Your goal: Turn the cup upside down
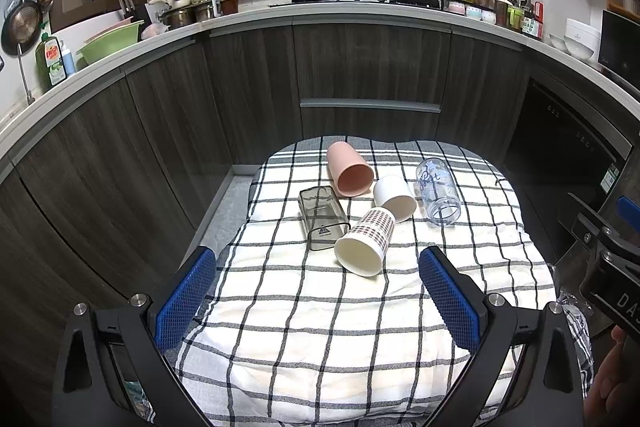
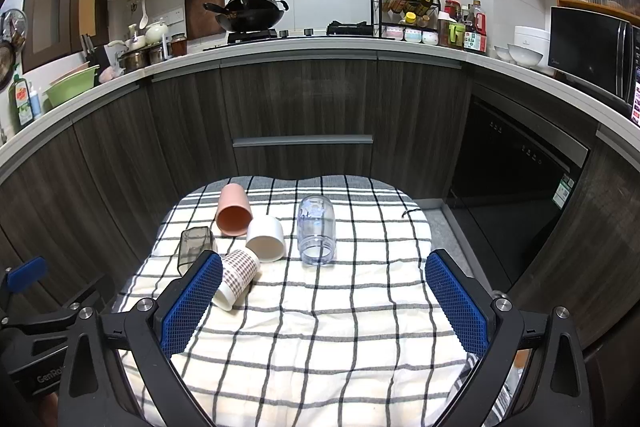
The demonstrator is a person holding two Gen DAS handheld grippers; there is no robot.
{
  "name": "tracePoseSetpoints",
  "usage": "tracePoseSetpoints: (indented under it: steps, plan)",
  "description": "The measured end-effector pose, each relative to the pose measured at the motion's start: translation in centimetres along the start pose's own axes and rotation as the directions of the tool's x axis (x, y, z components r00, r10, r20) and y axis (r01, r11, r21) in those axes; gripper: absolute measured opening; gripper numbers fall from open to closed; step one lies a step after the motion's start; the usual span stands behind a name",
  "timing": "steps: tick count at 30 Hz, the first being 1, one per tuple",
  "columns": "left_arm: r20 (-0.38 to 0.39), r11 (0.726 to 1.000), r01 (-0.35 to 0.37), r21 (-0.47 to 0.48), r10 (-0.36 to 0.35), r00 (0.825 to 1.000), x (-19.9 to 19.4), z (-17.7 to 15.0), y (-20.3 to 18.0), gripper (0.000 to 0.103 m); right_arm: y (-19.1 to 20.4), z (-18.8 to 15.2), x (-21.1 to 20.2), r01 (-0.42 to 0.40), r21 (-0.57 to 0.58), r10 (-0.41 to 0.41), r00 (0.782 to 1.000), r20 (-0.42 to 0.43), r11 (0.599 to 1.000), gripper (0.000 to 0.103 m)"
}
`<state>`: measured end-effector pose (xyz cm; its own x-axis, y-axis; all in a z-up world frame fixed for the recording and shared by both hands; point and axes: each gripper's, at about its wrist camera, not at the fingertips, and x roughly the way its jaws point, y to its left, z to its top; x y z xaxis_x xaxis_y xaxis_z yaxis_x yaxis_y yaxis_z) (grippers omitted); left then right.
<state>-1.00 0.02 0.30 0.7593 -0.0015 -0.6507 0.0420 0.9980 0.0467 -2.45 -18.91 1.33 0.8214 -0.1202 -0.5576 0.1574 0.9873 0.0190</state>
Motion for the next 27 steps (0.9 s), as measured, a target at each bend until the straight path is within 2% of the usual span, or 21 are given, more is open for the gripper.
tracePoseSetpoints:
  steps: [27]
  plan:
    - [-0.003,1.000,0.004,0.001,-0.004,1.000,0.03,-0.05,-0.15,0.103,-0.26,-0.36,0.22,-0.001,0.007,0.001,1.000,0.000,1.000,0.102]
